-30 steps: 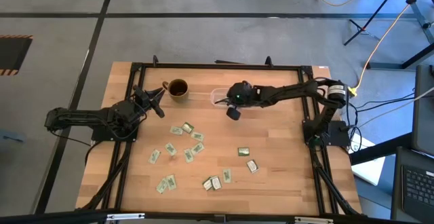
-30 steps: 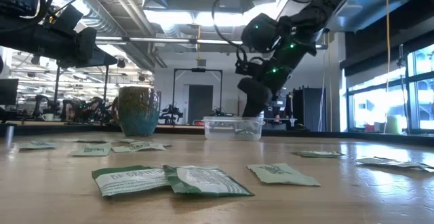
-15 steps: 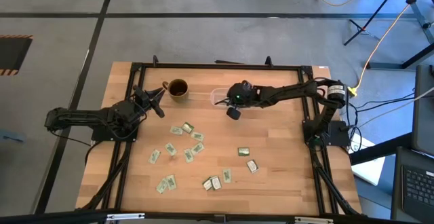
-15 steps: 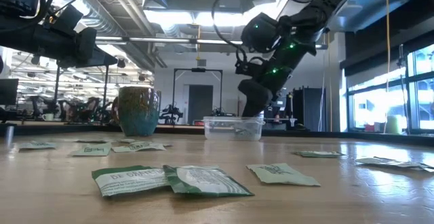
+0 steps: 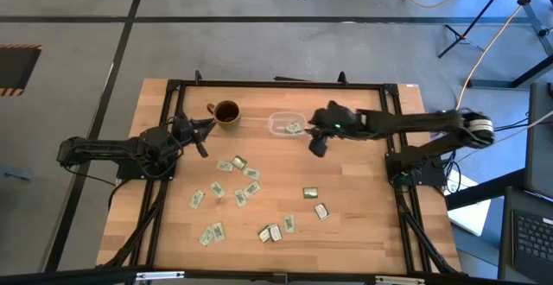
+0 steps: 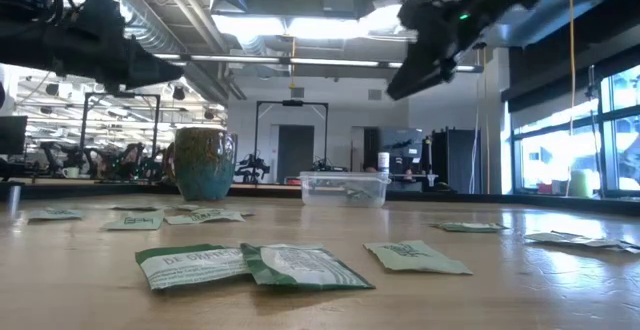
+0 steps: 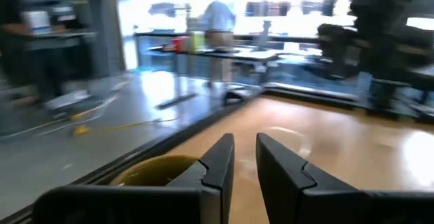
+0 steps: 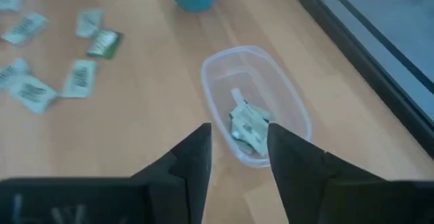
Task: Pick and place Stevia / Truvia into bins
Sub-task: Put the stevia packet into the transparent container
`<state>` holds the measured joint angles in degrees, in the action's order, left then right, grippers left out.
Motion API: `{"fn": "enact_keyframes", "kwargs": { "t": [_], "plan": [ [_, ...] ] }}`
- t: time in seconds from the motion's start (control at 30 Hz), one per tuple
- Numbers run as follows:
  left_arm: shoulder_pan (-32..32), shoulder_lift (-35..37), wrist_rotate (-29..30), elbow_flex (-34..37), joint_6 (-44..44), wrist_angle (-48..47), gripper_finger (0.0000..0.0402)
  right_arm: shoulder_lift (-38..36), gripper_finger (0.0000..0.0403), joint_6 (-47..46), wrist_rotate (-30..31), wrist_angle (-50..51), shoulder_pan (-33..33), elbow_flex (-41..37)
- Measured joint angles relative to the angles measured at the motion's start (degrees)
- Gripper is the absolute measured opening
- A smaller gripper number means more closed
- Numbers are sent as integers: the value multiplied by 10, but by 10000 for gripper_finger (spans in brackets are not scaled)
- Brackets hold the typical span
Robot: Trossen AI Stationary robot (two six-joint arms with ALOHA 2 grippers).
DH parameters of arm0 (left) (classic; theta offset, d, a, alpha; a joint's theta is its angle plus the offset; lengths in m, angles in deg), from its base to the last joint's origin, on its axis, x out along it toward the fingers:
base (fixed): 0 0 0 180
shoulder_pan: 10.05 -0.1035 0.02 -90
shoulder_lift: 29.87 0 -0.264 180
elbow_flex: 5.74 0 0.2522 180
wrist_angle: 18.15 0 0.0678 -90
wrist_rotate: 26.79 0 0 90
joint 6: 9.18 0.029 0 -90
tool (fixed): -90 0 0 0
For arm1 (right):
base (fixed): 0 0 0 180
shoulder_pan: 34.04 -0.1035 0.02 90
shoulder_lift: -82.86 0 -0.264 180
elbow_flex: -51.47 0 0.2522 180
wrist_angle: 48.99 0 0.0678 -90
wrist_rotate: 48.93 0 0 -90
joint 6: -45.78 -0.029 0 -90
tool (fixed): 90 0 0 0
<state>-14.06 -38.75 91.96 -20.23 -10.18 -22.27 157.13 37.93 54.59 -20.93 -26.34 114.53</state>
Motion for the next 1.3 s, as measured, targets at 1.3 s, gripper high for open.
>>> {"fn": "enact_keyframes", "kwargs": {
  "t": [1.3],
  "plan": [
    [359, -585, -273, -318, -646, -515, 83, -136, 147, -39, 0, -90, 11, -141]
  ]
}}
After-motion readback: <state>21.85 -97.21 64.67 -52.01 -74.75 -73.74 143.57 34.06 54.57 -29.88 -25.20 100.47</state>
